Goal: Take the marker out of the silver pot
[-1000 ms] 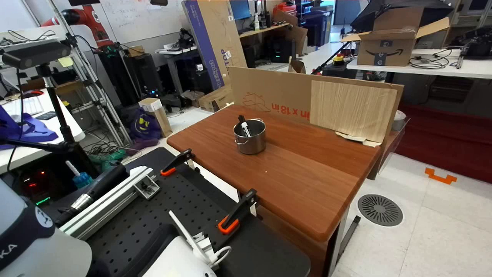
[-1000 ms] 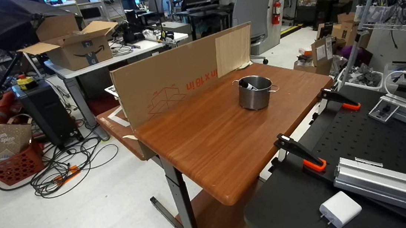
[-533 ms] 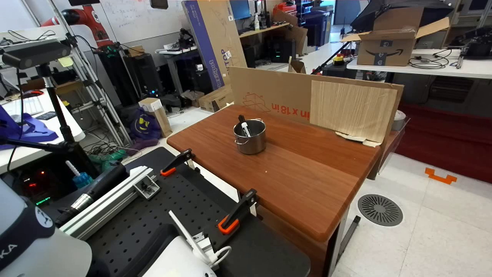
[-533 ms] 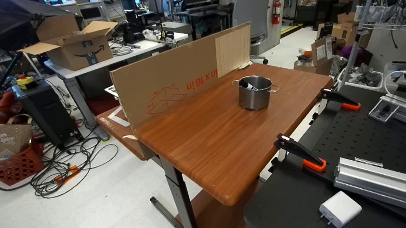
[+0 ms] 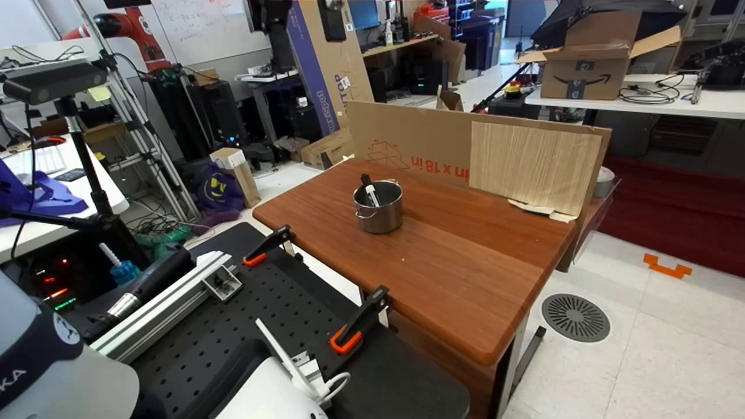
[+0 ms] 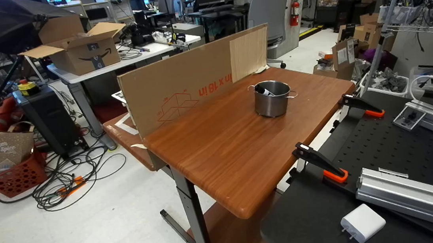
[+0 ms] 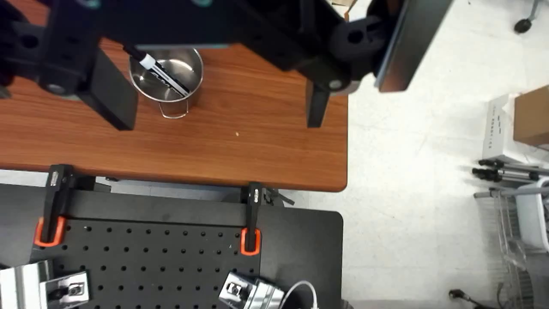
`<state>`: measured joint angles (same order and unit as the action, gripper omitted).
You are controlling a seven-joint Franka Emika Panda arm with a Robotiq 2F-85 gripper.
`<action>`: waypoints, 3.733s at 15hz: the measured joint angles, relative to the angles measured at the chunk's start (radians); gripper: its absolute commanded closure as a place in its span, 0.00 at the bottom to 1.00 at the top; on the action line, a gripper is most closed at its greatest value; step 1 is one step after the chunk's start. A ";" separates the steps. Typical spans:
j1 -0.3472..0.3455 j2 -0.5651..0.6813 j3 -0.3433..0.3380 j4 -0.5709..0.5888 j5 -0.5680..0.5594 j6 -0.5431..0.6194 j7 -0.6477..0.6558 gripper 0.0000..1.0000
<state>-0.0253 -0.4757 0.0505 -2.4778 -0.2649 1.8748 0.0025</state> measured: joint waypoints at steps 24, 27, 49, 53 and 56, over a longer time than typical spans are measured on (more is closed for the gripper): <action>0.029 0.586 0.007 -0.110 -0.289 1.147 -0.540 0.00; -0.032 0.690 0.136 -0.114 -0.127 1.172 -0.731 0.00; -0.166 0.699 0.252 0.092 0.198 0.835 -1.073 0.00; -0.110 0.701 0.203 0.107 0.198 0.788 -1.073 0.00; -0.080 0.712 0.178 0.123 0.197 0.760 -1.073 0.00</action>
<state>-0.1054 0.2360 0.2288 -2.3546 -0.0676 2.6348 -1.0702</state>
